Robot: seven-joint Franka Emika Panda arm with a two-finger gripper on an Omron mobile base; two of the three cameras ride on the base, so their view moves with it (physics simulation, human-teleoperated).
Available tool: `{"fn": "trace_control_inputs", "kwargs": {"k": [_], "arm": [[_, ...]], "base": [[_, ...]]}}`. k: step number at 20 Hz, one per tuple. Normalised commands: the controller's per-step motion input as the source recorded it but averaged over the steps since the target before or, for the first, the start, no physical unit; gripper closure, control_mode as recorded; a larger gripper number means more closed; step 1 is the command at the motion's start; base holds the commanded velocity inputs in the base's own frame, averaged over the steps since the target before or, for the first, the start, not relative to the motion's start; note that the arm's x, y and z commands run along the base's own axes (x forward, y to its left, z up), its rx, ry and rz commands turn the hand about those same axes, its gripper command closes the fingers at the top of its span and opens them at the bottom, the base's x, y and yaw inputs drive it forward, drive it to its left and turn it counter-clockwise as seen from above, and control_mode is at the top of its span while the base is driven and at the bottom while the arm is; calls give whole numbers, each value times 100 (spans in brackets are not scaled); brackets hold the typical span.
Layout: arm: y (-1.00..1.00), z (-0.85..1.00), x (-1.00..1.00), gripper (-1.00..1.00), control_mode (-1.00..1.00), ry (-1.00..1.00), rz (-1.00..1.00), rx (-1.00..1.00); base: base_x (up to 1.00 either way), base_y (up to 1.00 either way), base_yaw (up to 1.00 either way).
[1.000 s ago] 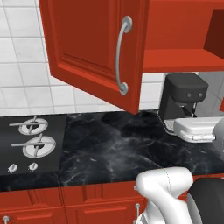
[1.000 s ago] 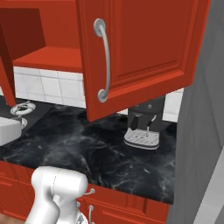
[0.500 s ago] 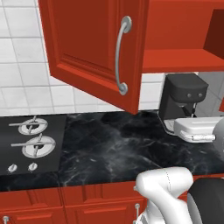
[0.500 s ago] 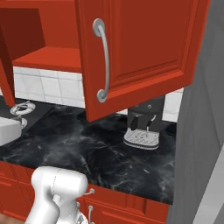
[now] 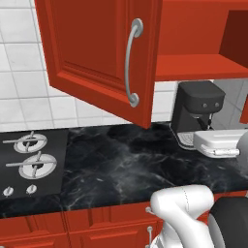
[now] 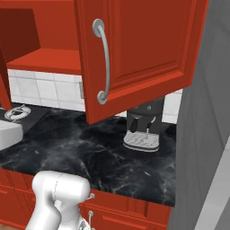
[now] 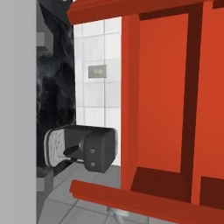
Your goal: Close all open cabinet doors.
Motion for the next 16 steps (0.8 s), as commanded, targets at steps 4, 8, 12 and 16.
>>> {"fn": "trace_control_inputs", "kwargs": {"k": [4, 8, 12, 16], "arm": [[0, 0, 0, -100, -100, 0, 0, 0], [3, 0, -5, -100, -100, 0, 0, 0], [36, 0, -41, -100, -100, 0, 4, -1], [50, 2, -61, -100, -100, -5, 7, -9]], "base": [[2, -4, -3], [0, 0, 0], [0, 0, 0], [0, 0, 0]]}}
